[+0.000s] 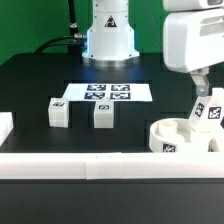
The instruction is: Assemble stool
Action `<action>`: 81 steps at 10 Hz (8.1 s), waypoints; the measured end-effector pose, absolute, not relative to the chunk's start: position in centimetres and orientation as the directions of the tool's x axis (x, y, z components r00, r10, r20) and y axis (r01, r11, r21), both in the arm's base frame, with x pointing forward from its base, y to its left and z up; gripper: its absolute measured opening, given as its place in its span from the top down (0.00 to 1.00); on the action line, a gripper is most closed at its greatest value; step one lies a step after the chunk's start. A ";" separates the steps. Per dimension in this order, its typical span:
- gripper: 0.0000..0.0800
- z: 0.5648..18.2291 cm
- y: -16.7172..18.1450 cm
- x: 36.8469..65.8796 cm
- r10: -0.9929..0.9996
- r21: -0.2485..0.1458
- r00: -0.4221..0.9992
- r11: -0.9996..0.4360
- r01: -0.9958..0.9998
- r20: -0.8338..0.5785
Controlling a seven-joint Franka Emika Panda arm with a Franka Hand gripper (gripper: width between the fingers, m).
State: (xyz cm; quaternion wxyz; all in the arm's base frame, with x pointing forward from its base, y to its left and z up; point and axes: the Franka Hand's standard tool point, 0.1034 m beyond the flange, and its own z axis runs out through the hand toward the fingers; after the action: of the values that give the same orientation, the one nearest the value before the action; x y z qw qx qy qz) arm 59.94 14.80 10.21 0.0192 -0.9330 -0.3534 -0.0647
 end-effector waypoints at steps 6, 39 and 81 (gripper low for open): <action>0.19 9.9 14.5 59.8 0.934 0.088 0.347 -0.353 0.931 0.082; 0.58 7.7 11.9 58.8 -0.042 -0.082 0.994 -0.996 -0.034 0.101; 0.19 9.7 11.5 59.8 0.938 0.105 0.341 -0.346 0.932 0.066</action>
Offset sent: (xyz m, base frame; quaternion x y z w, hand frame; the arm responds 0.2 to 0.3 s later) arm 0.0000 0.0000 0.0000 0.0000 0.0000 -0.1938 0.9810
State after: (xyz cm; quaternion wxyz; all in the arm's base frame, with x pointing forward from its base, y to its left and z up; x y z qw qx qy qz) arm 59.80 11.48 9.74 -0.0243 -0.8185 -0.5712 -0.0571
